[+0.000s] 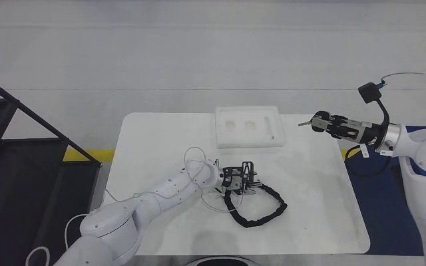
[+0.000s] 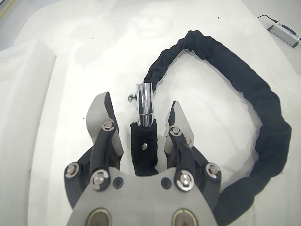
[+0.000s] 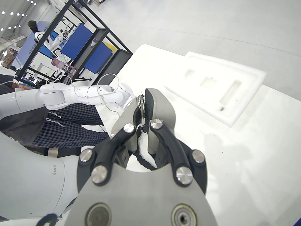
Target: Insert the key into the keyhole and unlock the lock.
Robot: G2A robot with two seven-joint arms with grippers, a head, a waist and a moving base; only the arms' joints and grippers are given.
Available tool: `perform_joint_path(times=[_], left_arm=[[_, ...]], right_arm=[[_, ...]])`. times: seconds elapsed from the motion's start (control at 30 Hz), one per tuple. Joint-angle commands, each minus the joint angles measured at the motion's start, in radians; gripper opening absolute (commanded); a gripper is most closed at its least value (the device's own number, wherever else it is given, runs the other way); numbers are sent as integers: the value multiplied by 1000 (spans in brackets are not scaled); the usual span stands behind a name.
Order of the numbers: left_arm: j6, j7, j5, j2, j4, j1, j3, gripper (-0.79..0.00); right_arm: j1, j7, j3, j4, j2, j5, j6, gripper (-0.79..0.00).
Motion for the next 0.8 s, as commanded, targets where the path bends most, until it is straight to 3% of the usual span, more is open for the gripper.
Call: perform_joint_path(times=[0.0,0.33,0.37,0.43,0.57,0.77], left_arm=[[1,-3,7,-7,10,-1,-1,-357],[13,-31,31,-45,55,2,-8,-422],[12,-33,30,-48,60,2,-10,-493],[14,-33,24,-55,70,2,-16,-785],[15,-11,28,-62,79,-3,-26,-785],[-40,106,26,-51,82,-13,-55,-785]], right_arm=[[0,0,0,0,0,0,0,-785],[0,0,0,0,0,0,0,-785],[0,0,0,0,0,0,0,-785],[0,0,0,0,0,0,0,-785],[0,0,0,0,0,0,0,-785],[0,0,0,0,0,0,0,-785]])
